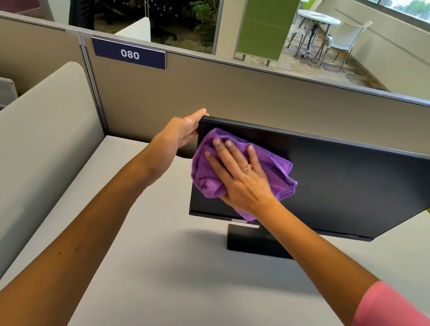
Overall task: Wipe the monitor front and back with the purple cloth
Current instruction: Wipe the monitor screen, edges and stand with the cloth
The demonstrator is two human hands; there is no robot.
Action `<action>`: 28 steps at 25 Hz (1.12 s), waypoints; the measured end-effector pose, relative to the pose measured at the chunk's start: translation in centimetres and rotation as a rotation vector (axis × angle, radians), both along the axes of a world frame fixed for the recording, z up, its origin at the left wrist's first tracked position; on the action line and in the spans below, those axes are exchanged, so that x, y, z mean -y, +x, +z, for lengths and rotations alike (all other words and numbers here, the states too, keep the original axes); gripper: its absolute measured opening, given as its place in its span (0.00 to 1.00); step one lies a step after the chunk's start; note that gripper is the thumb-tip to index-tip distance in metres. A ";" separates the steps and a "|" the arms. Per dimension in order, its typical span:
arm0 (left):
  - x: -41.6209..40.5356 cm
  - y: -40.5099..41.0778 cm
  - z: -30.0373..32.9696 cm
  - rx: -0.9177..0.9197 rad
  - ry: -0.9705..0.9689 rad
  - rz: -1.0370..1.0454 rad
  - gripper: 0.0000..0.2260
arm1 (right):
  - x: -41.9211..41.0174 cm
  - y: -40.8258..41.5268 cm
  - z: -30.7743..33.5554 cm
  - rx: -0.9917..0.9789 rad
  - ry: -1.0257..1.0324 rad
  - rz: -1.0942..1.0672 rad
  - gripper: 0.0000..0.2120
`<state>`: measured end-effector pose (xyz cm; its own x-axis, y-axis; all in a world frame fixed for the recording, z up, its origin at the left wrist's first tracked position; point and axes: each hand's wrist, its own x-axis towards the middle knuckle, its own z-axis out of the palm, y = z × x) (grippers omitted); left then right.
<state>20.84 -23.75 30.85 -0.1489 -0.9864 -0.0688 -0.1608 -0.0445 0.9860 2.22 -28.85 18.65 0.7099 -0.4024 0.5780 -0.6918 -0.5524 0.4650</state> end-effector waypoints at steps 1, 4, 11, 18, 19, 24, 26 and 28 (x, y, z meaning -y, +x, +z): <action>0.0 0.1 -0.2 -0.077 -0.021 0.011 0.19 | 0.2 0.3 0.6 0.051 -0.012 0.000 0.35; 0.2 1.4 -2.4 -0.356 -0.091 -0.019 0.16 | 0.2 0.6 0.2 -0.007 -0.027 0.016 0.33; 0.9 3.8 -6.0 -0.378 0.100 -0.045 0.27 | -1.0 0.3 -7.7 -0.251 0.046 -0.029 0.34; 1.1 3.8 -9.2 -0.193 0.189 0.013 0.26 | -3.0 -0.7 -13.7 -0.394 0.163 -0.078 0.35; 1.1 3.7 -9.6 -0.179 0.205 0.013 0.26 | -3.0 -0.9 -13.6 -0.401 0.170 -0.074 0.35; 1.4 3.6 -11.3 -0.158 0.240 0.018 0.26 | -2.1 -0.4 -9.2 -0.175 0.092 -0.098 0.35; 1.4 3.6 -11.8 -0.161 0.244 0.021 0.26 | -1.4 0.2 -7.2 -0.016 0.119 -0.080 0.34; 1.4 3.6 -12.2 -0.165 0.236 0.026 0.26 | -1.0 0.6 -6.7 0.050 0.141 -0.077 0.33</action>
<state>24.46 -25.12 18.66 -0.1518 -0.9497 -0.2741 0.0047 -0.2780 0.9606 2.86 -27.85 11.98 0.6452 -0.5342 0.5462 -0.7553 -0.5538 0.3505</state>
